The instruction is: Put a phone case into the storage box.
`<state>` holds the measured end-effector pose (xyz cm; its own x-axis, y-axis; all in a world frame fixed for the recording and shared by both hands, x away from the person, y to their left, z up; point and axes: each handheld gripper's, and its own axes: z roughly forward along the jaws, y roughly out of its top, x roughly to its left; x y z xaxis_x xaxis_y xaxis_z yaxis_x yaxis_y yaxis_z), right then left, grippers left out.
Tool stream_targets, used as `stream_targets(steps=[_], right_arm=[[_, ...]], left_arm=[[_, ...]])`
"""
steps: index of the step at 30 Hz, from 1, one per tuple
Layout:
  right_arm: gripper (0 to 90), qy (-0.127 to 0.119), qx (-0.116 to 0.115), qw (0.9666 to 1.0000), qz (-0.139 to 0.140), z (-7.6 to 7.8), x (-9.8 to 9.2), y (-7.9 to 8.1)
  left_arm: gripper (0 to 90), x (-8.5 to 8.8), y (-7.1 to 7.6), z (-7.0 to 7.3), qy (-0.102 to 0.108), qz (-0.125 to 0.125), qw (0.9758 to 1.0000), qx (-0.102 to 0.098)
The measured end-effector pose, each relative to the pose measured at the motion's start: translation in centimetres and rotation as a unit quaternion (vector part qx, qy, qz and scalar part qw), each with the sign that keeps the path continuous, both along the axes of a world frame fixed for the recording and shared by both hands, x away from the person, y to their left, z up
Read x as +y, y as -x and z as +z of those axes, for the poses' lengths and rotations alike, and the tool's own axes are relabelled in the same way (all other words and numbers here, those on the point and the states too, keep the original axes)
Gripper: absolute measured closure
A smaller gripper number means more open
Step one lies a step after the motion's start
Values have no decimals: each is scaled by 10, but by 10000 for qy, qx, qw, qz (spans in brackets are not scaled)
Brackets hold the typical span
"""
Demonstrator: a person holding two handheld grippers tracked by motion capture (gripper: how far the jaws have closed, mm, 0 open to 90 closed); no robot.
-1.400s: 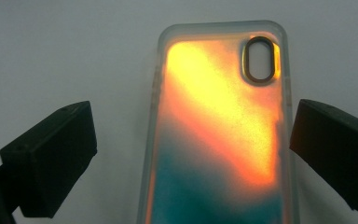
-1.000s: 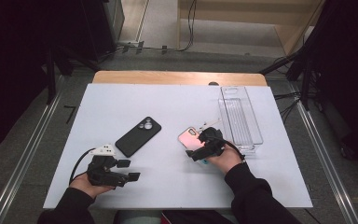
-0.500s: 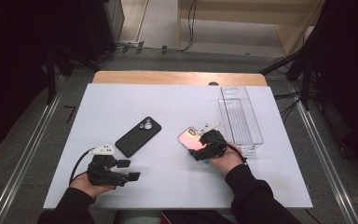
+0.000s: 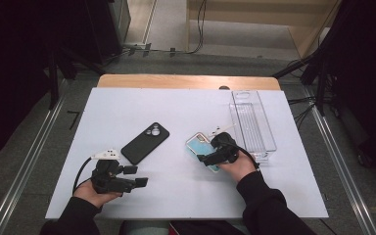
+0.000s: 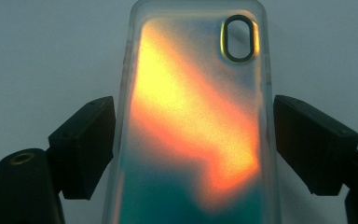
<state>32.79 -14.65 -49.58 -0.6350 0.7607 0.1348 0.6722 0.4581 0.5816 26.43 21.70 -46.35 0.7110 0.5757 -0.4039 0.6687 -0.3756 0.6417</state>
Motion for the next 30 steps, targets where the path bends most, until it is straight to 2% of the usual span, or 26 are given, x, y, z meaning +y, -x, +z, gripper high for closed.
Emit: stream_targets(steps=[8,11,18,21,25,27,30], right_arm=[[150,-405,-149,9991,46,28,-1,8],[150,-497,-126,9987,26,35,-4,12],[150,-693,-20,9976,-16,38,-5,14],[149,-769,-18,9970,-74,38,-4,15],[149,-1010,88,9945,-278,36,-6,18],[150,-1121,142,9929,-365,34,-7,18],[150,-1237,184,9912,-423,33,-5,20]], left_arm=[[245,-7,-1,5,96,103,9998,147],[245,-10,-2,8,139,129,9997,174],[226,-19,-7,16,383,331,9983,290],[226,-25,-11,18,298,421,9983,272],[226,-29,-15,21,351,475,9976,375],[233,-32,-17,23,335,486,9973,444],[233,-37,-20,25,265,520,9974,434]])
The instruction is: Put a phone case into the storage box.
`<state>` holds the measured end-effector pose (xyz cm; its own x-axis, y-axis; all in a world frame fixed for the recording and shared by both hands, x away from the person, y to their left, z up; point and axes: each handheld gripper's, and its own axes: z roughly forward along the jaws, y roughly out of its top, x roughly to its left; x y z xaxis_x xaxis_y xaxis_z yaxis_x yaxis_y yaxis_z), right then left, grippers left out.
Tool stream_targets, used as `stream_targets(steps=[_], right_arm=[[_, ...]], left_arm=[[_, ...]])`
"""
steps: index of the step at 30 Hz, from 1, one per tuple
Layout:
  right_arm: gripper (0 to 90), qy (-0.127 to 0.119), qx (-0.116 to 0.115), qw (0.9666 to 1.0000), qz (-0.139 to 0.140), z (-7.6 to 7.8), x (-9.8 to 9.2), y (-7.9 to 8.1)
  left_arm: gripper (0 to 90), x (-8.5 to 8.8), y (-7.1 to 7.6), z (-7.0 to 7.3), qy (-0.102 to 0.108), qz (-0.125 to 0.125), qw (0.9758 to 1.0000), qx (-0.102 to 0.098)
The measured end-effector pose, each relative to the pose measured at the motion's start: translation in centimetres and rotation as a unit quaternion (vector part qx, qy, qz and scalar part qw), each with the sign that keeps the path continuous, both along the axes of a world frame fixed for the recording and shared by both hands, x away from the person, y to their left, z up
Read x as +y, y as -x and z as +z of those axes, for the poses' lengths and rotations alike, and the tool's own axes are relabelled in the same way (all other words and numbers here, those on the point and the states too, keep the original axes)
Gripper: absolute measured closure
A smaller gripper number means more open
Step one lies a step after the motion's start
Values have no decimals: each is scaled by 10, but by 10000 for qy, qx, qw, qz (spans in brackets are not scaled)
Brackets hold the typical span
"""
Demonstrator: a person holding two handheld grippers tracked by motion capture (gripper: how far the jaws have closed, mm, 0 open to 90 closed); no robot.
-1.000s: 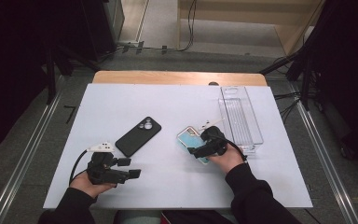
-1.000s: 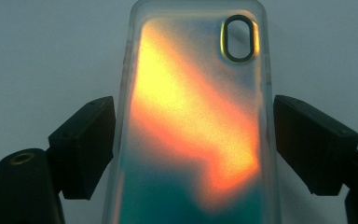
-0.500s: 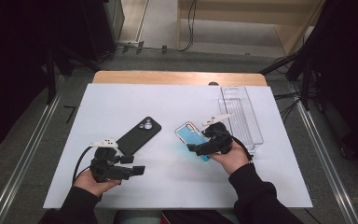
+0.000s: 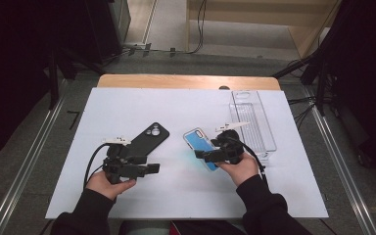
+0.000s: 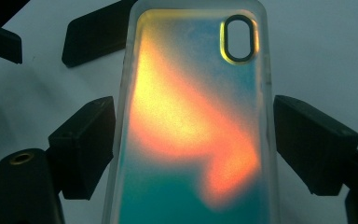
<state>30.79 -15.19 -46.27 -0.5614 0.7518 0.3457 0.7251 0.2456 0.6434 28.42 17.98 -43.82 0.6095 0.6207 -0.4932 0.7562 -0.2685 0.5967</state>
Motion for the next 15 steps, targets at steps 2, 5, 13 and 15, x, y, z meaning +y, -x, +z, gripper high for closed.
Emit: stream_targets(steps=[2,5,13,15], right_arm=[[150,8,-13,10000,18,-1,3,1],[149,-18,-12,10000,-5,-2,6,4],[149,-155,13,9997,-163,-5,11,11],[149,-163,-28,9997,-197,-5,14,14]], left_arm=[[233,-4,-2,2,-10,39,10000,34],[233,-8,-5,5,66,122,9999,99],[233,-21,-14,11,75,242,9995,199],[233,-24,-16,12,38,281,9994,179]])
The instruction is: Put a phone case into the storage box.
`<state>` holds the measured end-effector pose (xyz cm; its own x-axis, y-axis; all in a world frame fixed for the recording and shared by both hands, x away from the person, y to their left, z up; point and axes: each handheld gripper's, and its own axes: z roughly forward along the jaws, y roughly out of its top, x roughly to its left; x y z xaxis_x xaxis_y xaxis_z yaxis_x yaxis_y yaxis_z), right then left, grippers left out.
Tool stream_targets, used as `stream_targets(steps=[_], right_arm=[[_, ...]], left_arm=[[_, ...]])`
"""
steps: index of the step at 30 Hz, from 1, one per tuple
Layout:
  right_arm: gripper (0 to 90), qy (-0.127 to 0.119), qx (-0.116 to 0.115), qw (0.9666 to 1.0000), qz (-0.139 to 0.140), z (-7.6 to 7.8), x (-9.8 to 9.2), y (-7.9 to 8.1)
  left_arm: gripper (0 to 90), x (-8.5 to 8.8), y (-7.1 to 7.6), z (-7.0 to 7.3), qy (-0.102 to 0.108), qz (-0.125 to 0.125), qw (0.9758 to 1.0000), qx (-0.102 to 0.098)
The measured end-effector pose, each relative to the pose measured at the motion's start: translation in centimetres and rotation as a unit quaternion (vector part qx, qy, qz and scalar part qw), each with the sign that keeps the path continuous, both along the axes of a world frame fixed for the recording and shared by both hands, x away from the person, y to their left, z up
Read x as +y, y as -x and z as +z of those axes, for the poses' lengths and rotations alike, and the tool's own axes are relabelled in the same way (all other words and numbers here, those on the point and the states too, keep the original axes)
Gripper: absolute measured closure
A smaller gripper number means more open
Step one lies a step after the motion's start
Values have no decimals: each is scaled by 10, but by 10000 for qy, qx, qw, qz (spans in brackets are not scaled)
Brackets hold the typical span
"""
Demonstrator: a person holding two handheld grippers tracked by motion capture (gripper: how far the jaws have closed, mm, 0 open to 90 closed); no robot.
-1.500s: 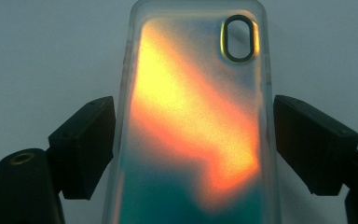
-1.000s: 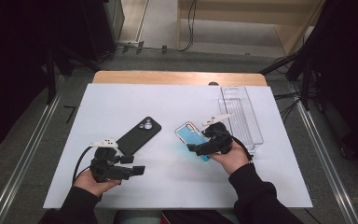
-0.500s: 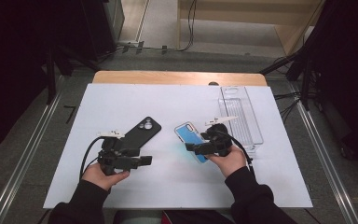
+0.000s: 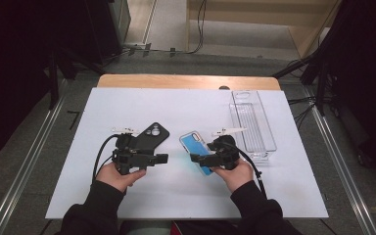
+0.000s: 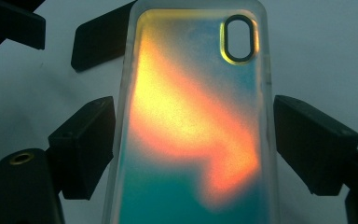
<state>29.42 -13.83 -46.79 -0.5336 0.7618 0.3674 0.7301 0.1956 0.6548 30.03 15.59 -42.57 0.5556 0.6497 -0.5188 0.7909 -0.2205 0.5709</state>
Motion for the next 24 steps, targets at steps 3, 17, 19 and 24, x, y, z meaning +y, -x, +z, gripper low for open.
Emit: stream_targets(steps=[3,17,19,24], right_arm=[[149,-83,-14,9999,-66,-1,3,3],[149,-329,-85,9989,-308,-6,13,11],[149,-419,-78,9984,-359,-7,13,12],[149,-545,-54,9978,-383,-8,16,15]], left_arm=[[233,-4,-3,1,-40,48,10000,-4],[247,-22,-15,2,-109,248,9996,47],[247,-24,-16,2,-107,269,9996,26],[247,-28,-17,2,-153,361,9992,-34]])
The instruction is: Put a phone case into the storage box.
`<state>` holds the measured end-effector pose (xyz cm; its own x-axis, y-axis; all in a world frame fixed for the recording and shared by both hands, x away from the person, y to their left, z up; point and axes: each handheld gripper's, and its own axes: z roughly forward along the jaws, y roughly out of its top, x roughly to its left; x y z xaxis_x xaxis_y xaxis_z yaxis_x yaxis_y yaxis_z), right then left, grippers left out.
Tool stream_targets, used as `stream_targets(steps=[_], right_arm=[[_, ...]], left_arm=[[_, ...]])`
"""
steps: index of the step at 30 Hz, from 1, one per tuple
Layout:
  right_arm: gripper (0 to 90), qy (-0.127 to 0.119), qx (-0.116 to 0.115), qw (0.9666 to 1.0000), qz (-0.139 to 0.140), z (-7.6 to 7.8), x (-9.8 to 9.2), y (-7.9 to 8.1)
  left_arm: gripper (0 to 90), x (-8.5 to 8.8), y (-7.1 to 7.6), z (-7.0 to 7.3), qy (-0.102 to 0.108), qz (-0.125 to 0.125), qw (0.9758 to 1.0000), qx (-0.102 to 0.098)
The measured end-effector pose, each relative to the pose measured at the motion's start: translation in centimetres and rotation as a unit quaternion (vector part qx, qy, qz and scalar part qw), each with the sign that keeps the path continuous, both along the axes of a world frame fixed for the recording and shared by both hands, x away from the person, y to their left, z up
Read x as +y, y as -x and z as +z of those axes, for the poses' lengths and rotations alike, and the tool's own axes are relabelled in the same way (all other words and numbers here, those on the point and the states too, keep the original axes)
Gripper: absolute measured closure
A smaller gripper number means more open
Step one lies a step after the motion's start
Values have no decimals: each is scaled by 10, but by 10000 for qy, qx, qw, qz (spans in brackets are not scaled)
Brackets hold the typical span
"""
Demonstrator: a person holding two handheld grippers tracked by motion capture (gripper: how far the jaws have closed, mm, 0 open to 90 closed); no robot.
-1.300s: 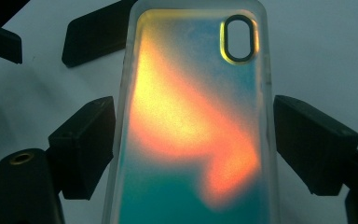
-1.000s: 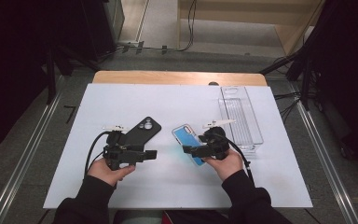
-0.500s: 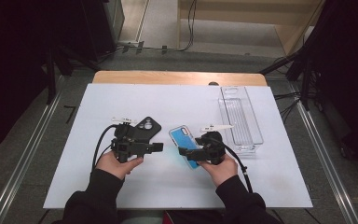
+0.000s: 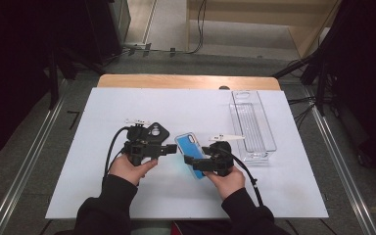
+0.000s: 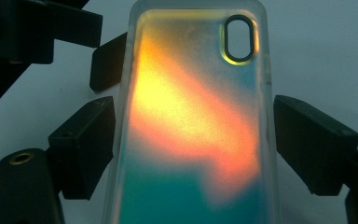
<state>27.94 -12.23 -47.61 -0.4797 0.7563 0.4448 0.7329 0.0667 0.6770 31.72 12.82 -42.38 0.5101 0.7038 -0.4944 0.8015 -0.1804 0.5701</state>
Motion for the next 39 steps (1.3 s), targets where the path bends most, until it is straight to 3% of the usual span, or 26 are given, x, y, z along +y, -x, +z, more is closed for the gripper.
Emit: stream_targets(steps=[13,21,26,27,30,34,39], right_arm=[[149,-206,-105,9997,-33,-2,10,3],[149,-314,-302,9990,66,0,14,5],[149,-330,-471,9983,126,1,16,7],[149,-322,-528,9980,105,1,16,8],[149,-310,-589,9977,144,1,17,7],[149,-272,-616,9975,192,-1,18,7],[148,-214,-689,9972,197,-2,20,7]], left_arm=[[314,-13,-9,-7,4,292,9995,156],[427,-19,-13,-14,124,407,9981,435],[606,-17,-15,-17,388,415,9964,629],[647,-17,-15,-18,569,422,9948,733],[721,-16,-16,-19,711,395,9926,898],[766,-15,-16,-19,959,403,9894,1009],[800,-16,-14,-17,1052,435,9882,1020]])
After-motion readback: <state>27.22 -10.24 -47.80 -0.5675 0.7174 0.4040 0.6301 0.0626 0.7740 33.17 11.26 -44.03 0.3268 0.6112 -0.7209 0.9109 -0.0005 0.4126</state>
